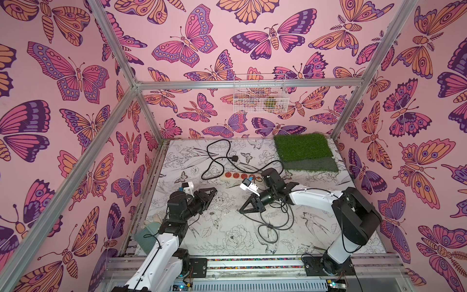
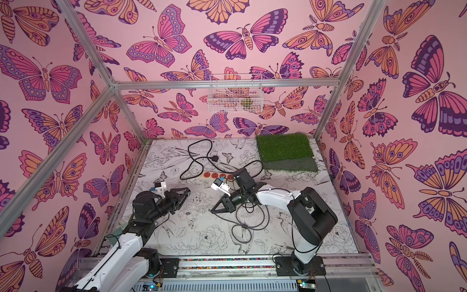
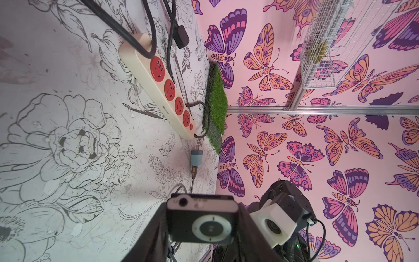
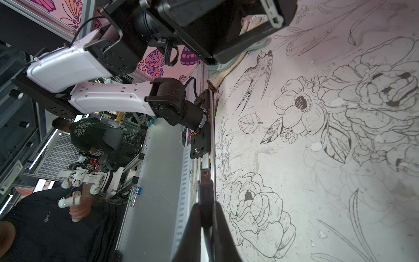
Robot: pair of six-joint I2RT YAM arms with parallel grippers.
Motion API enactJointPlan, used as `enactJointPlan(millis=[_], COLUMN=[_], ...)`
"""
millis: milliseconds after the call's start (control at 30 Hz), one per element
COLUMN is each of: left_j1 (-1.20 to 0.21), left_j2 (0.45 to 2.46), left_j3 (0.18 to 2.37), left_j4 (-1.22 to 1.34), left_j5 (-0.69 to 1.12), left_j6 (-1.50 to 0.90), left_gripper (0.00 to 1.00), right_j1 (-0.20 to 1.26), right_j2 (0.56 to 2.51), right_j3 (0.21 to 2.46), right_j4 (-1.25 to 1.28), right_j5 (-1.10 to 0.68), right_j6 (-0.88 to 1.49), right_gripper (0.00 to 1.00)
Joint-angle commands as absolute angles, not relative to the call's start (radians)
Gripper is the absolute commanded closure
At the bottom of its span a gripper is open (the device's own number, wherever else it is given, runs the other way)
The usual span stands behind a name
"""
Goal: Charge mp3
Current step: Insert the charging cable into the MP3 player.
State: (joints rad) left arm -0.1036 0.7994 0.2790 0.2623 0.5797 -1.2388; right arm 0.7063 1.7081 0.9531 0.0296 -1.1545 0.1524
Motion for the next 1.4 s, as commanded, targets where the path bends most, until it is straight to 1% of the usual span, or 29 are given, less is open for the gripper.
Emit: enactJointPlan(millis=[0, 233, 667, 967, 1367], left_j1=[-0.112, -0.144, -0.211, -0.294, -0.317], left_j2=[0.782, 0.765, 0.725, 0.742, 0.807], left_j3=[0.262, 0.244, 0.192, 0.157, 0.154], left_j4=[0.302, 0.334, 0.425, 0.544, 0.646], left_j5=[0.594, 0.590, 0.512, 0.420, 0.415], left_j6=[-1.218, -1.216, -1.230, -1.215, -1.227], left_gripper=[1.00, 1.00, 1.00, 1.00, 1.00], right_j1=[0.697, 0.694, 0.694, 0.692, 0.685], right_j2=[1.731, 1.758, 1.892, 1.922, 1.985], right_j3=[0.981, 0.994, 1.002, 1.031, 1.067], right_j4=[0.053, 0.146, 0.524, 0.547, 0.625], right_j5=[-1.202, -1.191, -1.236, -1.243, -1.248], right_j6=[0.169, 0.239, 0.512, 0.526, 0.584], right_gripper=[1.00, 1.00, 1.00, 1.00, 1.00])
